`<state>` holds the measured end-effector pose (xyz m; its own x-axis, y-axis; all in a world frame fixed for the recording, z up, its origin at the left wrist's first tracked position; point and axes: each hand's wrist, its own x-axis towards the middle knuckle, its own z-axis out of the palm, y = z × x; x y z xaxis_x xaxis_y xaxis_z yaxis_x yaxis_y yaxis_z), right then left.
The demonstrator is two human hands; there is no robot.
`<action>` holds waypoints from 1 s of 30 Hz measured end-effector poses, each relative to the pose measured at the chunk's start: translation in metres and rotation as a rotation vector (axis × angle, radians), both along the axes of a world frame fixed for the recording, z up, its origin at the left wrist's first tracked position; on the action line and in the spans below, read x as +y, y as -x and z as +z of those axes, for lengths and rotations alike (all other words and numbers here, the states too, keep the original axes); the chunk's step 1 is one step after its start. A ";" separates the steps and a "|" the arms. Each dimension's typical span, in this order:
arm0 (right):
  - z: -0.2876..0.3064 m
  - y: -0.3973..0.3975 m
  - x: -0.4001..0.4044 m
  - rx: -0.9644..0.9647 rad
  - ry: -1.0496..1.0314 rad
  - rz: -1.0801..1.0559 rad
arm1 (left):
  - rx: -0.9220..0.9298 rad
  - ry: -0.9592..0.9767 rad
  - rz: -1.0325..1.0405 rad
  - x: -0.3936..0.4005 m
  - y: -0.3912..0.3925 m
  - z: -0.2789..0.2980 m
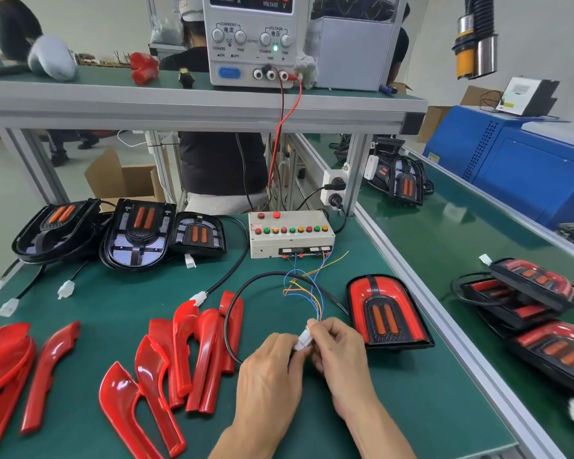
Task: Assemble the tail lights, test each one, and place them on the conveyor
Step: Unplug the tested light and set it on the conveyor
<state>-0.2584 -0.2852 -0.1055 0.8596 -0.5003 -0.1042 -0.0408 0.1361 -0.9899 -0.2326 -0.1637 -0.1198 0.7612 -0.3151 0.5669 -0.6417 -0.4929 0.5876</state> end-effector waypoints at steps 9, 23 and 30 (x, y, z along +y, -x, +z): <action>-0.005 -0.004 -0.001 0.020 0.106 -0.025 | -0.031 -0.017 -0.016 0.001 -0.002 0.001; -0.007 0.001 0.002 -0.019 0.100 -0.002 | 0.016 0.007 0.061 -0.002 0.000 0.005; -0.011 0.000 0.003 -0.028 0.176 -0.003 | 0.008 -0.032 0.066 -0.003 0.000 0.005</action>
<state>-0.2586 -0.2824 -0.1163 0.8593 -0.5114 0.0096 -0.0125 -0.0396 -0.9991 -0.2330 -0.1664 -0.1153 0.7853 -0.2823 0.5510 -0.6026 -0.5529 0.5755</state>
